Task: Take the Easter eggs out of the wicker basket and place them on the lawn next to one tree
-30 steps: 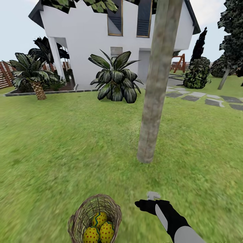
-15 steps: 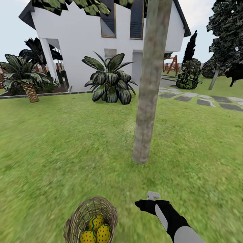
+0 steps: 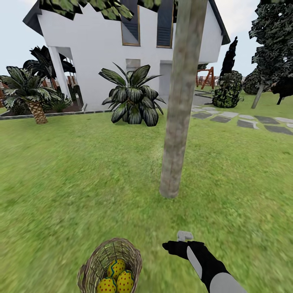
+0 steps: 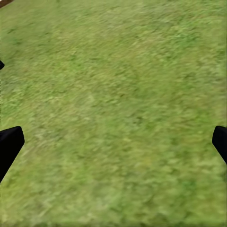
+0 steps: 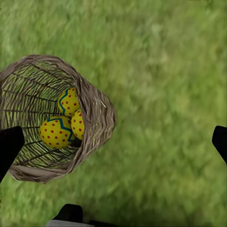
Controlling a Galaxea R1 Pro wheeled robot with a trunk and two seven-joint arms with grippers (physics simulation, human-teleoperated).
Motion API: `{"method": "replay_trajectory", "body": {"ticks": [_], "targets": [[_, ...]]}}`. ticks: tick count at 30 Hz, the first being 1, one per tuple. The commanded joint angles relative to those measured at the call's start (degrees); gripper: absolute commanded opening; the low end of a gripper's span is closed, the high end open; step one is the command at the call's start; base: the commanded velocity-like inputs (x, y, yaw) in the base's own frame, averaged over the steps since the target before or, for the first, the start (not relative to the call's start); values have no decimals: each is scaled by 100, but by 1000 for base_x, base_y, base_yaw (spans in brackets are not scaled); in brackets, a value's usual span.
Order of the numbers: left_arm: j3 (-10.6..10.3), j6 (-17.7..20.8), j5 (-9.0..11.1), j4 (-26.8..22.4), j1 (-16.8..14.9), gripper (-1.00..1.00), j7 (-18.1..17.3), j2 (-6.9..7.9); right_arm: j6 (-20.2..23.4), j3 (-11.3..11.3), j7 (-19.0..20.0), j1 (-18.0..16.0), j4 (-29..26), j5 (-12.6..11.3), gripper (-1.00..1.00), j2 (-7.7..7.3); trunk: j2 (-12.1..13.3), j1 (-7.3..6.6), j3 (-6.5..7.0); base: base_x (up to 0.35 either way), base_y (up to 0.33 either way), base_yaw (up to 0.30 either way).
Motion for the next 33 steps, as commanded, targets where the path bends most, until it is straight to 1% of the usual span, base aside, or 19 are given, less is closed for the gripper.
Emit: {"method": "replay_trajectory", "body": {"ticks": [1,7,10,12,14,15,17,21,23,25,26,27,28,29,30,31,32,33], "targets": [[8,42,23,-6,-2,100,-26,1,38,-31,9,-2,-10,-38,100,5,36,-21,12,0,0,0],[-9,17,19,4,-2,100,-37,2,34,-31,9,-2,-8,-38,100,6,276,-153,120,0,0,0],[-23,-56,12,50,-24,100,-60,2,35,-31,9,-2,-7,-38,100,6,397,-219,174,0,0,0],[-34,-121,11,178,-45,100,-64,3,34,-31,9,-2,-7,-38,100,8,477,-263,210,0,0,0],[-45,-306,10,453,-63,100,-71,38,34,-31,9,-2,-7,-38,100,7,557,-307,245,0,0,0],[-53,-421,6,660,-81,100,-74,87,34,-31,9,-2,-7,-38,100,7,597,-329,263,0,0,0],[-62,-500,6,847,-93,100,-75,141,33,-31,9,-2,-7,-35,100,6,678,-373,299,0,0,0],[-93,-595,2,1096,-109,100,-69,235,33,-31,9,-2,-7,-35,100,6,838,-460,371,0,0,0],[-150,-629,1,1169,-112,100,-20,253,33,-31,9,-2,-7,-35,100,9,918,-504,407,0,0,0],[-232,-698,-27,1217,-118,100,108,263,33,-31,9,-2,-7,-37,100,10,998,-548,443,0,0,0],[-251,-732,-64,1224,-120,100,186,260,33,-31,9,-2,-7,-37,100,10,1039,-570,461,0,0,0],[-279,-811,-177,1231,-122,100,398,249,33,-31,9,-2,-7,-37,100,11,1079,-592,479,0,0,0],[-291,-858,-249,1230,-128,100,518,240,33,-31,9,-2,-7,-37,100,12,1119,-614,497,0,0,0],[-316,-955,-394,1222,-166,100,749,192,33,-28,9,-2,-7,-38,100,13,1159,-636,515,0,0,0],[-335,-1002,-465,1216,-200,100,851,146,33,-27,9,-2,-5,-38,100,14,1199,-658,533,0,0,0],[-360,-1046,-538,1209,-248,100,937,79,33,-28,9,-2,-3,-38,100,14,1239,-680,551,0,0,0],[-449,-1133,-742,1175,-389,100,1065,-97,33,-26,9,-2,-1,-38,100,17,1279,-702,569,0,0,0],[-513,-1180,-883,1145,-471,100,1111,-197,33,-25,9,-2,-1,-38,100,19,1319,-724,587,0,0,0]]}}
